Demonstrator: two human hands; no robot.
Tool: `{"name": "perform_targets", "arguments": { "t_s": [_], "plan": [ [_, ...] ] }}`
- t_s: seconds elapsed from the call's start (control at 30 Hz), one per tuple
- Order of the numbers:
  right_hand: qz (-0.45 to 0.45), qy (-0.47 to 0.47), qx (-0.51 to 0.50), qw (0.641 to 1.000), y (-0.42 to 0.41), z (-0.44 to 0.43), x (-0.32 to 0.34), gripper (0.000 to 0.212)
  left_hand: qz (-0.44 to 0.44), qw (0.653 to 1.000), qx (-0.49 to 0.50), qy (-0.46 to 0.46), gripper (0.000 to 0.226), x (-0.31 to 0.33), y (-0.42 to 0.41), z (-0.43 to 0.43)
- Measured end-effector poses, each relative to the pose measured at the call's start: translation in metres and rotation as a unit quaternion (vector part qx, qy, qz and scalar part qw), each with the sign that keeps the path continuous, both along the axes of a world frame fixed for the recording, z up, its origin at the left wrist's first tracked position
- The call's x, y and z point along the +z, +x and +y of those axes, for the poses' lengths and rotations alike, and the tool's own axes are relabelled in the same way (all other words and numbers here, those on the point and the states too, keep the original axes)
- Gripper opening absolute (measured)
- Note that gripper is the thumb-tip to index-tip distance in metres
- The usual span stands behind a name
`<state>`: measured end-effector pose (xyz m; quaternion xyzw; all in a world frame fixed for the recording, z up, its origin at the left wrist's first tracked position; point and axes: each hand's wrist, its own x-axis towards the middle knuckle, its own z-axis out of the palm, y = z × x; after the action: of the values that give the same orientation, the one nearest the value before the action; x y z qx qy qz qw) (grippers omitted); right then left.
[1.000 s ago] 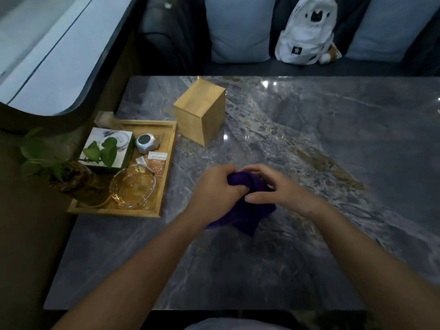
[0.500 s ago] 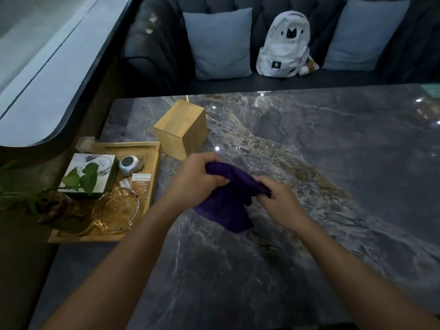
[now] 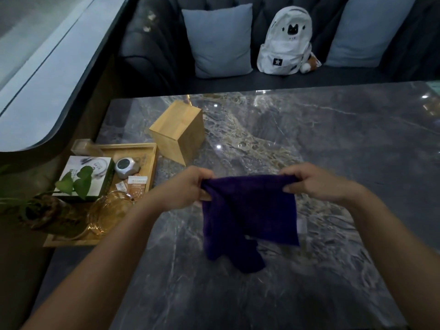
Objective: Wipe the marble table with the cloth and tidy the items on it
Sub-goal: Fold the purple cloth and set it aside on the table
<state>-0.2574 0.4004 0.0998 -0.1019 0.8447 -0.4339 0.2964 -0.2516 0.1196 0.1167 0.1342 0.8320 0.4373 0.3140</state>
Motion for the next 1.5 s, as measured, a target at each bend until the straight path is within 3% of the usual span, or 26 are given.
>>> {"name": "perform_targets", "arguments": {
  "t_s": [0.13, 0.23, 0.33, 0.47, 0.67, 0.77, 0.87, 0.93, 1.03, 1.1, 1.2, 1.33, 1.4, 1.5],
  "plan": [
    [0.118, 0.002, -0.069, 0.991, -0.028, -0.006, 0.016, 0.023, 0.110, 0.992, 0.058, 0.006, 0.015, 0.005, -0.027, 0.011],
    [0.240, 0.006, -0.114, 0.964, -0.044, -0.010, 0.025, 0.031, 0.251, 0.960, 0.127, -0.005, 0.016, 0.012, -0.044, 0.024],
    [0.281, 0.002, -0.145, 0.949, -0.050, -0.009, 0.017, 0.033, 0.301, 0.939, 0.169, 0.001, 0.013, 0.014, -0.053, 0.031],
    [0.268, -0.020, -0.156, 0.951, -0.047, -0.010, -0.003, 0.034, 0.282, 0.947, 0.153, 0.019, 0.015, 0.006, -0.054, 0.030],
    [0.113, -0.005, -0.080, 0.990, -0.037, -0.019, -0.016, 0.031, 0.209, 0.969, 0.134, 0.019, 0.011, 0.002, -0.051, 0.036],
    [0.092, -0.045, -0.054, 0.993, -0.024, -0.034, 0.002, 0.063, 0.176, 0.978, 0.113, 0.017, 0.012, 0.002, -0.045, 0.045],
    [0.116, -0.073, -0.013, 0.991, -0.019, -0.057, 0.021, 0.079, 0.149, 0.983, 0.097, 0.049, 0.020, 0.004, -0.043, 0.049],
    [0.146, -0.047, 0.000, 0.988, -0.022, -0.067, 0.026, 0.070, 0.122, 0.985, 0.091, 0.080, 0.022, 0.005, -0.040, 0.050],
    [0.191, -0.023, -0.055, 0.980, -0.026, -0.072, 0.029, 0.032, 0.075, 0.973, 0.153, 0.154, 0.018, 0.002, -0.033, 0.049],
    [0.219, -0.026, -0.077, 0.972, -0.027, -0.072, 0.027, 0.020, 0.042, 0.967, 0.175, 0.183, 0.028, -0.004, -0.027, 0.044],
    [0.237, -0.071, -0.093, 0.964, -0.026, -0.072, 0.024, 0.011, 0.018, 0.988, 0.079, 0.134, 0.044, -0.019, -0.017, 0.038],
    [0.233, -0.128, -0.120, 0.957, -0.028, -0.060, 0.026, 0.031, 0.008, 0.998, 0.058, 0.035, 0.036, -0.048, -0.002, 0.028],
    [0.225, -0.138, -0.132, 0.955, -0.031, -0.050, 0.023, 0.034, -0.013, 0.994, 0.092, 0.062, 0.025, -0.053, 0.000, 0.021],
    [0.228, -0.139, -0.174, 0.948, -0.039, -0.037, 0.015, 0.034, 0.060, 0.986, 0.154, 0.039, 0.017, -0.046, -0.012, 0.011]
  ]
}}
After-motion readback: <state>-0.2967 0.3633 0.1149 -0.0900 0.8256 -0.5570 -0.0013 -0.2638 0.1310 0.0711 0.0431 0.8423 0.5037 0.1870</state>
